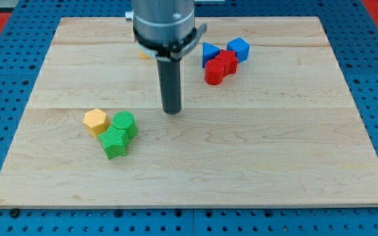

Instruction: Push the yellow heart to yellow hexagon

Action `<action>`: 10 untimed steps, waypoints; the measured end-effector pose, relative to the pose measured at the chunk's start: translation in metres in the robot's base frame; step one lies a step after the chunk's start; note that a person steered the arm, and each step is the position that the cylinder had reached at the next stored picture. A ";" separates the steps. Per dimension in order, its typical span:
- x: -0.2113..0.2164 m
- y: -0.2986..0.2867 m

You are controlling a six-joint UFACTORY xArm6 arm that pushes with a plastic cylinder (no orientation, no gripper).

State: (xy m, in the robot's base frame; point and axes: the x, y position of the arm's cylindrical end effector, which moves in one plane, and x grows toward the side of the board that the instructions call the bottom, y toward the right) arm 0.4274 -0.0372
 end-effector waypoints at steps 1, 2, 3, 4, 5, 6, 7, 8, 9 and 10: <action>-0.061 -0.026; -0.075 0.020; -0.107 0.027; -0.157 0.008; -0.165 -0.017; -0.160 -0.031; -0.160 -0.036; -0.146 -0.064; -0.122 -0.089; -0.108 -0.103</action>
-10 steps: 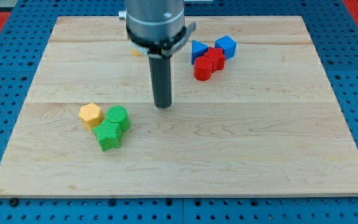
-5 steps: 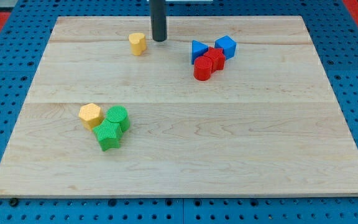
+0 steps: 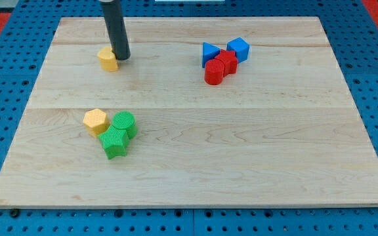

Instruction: Push the yellow heart to yellow hexagon

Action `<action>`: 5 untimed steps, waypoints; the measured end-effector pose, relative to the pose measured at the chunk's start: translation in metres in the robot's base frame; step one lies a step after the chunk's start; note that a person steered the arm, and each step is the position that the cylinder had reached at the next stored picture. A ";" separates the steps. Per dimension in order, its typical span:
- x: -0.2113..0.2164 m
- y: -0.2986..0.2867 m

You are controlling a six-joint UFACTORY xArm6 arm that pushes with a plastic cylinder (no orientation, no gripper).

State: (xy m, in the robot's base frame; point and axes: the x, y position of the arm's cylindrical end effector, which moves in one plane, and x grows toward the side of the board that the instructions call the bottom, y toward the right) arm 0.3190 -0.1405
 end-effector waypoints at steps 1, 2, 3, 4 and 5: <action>-0.044 -0.003; -0.037 -0.024; -0.005 -0.041; 0.027 -0.052; 0.035 -0.043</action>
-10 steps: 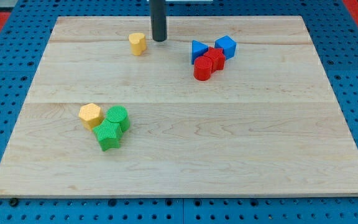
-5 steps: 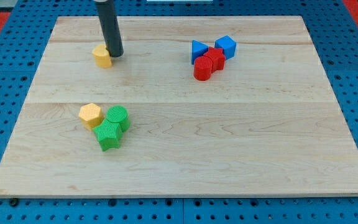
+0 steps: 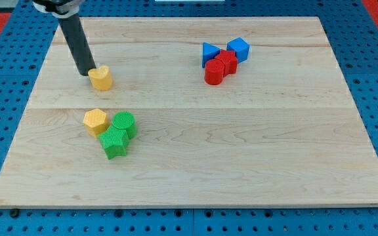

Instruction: Push the yellow heart to yellow hexagon

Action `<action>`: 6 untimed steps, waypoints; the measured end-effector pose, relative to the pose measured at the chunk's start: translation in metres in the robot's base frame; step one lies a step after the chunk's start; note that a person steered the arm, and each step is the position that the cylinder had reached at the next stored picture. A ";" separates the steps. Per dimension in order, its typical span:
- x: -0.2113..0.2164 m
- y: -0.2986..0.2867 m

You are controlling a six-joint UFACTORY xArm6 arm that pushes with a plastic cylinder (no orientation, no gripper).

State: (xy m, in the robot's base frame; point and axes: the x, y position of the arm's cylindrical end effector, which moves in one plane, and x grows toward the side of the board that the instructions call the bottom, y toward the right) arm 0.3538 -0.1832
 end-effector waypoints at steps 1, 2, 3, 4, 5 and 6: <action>-0.005 0.024; 0.025 -0.012; 0.055 -0.020; 0.054 0.000; 0.018 0.006; 0.032 0.047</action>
